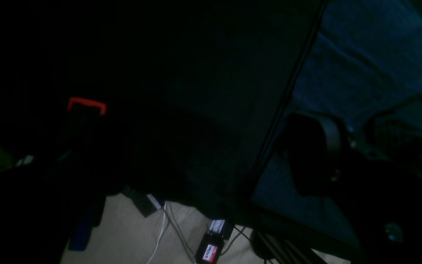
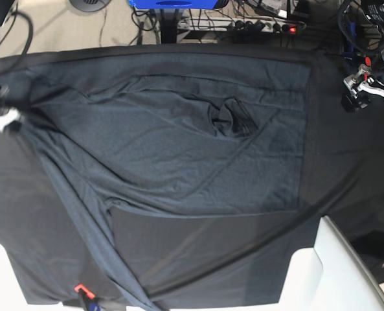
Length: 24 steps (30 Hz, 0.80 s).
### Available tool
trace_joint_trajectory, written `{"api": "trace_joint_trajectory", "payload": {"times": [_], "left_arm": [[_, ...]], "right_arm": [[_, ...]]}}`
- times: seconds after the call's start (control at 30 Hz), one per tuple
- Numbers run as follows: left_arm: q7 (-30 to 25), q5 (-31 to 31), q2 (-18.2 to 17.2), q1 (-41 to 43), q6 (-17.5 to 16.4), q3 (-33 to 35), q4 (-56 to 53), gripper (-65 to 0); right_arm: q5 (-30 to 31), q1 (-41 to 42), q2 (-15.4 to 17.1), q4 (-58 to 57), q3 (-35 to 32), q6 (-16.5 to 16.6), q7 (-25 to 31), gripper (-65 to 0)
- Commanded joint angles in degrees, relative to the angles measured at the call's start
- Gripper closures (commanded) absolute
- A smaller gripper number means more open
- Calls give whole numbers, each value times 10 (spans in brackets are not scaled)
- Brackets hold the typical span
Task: Fold the T-shirt properly
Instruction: 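Release the shirt and move the right gripper to the sleeve side, then grasp the shirt's side edges with both grippers near the middle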
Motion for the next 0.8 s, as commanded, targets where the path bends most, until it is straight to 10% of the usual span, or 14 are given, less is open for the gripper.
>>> {"api": "trace_joint_trajectory", "payload": {"times": [0.0, 0.2, 0.77], "left_arm": [[-7, -6, -10, 1, -2, -3, 9, -624], [-8, -6, -10, 1, -2, -3, 9, -624], [-9, -3, -11, 5, -2, -6, 8, -624]], "right_arm": [[8, 17, 12, 18, 1, 4, 3, -162], [3, 109, 12, -24, -2, 4, -43, -471], [-85, 311, 29, -434, -121, 4, 108, -474]]}}
